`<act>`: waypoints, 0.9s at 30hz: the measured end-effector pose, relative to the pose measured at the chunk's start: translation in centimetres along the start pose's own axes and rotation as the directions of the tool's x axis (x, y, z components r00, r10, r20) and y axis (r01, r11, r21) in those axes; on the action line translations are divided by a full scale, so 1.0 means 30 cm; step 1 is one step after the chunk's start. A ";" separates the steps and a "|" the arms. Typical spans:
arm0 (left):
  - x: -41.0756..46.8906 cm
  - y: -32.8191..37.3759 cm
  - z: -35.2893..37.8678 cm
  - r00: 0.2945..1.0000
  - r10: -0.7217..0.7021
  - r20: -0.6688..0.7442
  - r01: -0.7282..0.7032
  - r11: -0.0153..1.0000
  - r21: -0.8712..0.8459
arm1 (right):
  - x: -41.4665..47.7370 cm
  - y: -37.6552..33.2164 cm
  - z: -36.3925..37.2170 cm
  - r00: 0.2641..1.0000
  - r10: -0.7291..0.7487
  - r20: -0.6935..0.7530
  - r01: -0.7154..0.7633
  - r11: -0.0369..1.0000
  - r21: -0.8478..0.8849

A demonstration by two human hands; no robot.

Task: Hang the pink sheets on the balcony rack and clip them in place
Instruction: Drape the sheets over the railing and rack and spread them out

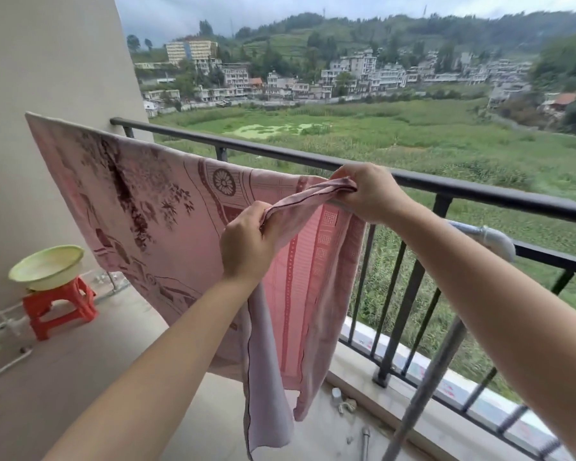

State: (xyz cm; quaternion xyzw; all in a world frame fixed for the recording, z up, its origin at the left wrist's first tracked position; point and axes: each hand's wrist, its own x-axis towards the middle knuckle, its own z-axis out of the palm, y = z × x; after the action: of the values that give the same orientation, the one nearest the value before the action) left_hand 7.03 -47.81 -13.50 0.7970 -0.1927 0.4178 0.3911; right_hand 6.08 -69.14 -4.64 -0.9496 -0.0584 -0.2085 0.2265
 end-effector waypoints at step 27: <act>-0.234 0.644 0.214 0.976 -0.103 0.192 0.058 0.972 0.226 | -0.191 0.462 -0.296 0.975 -0.222 -0.001 0.211 0.926 0.313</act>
State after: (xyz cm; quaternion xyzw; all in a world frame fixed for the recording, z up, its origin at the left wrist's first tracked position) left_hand -5.95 -64.96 -12.51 0.8808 -0.1514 0.3372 0.2958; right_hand 0.45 -85.62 -5.48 -0.8934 -0.1986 -0.2039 0.3477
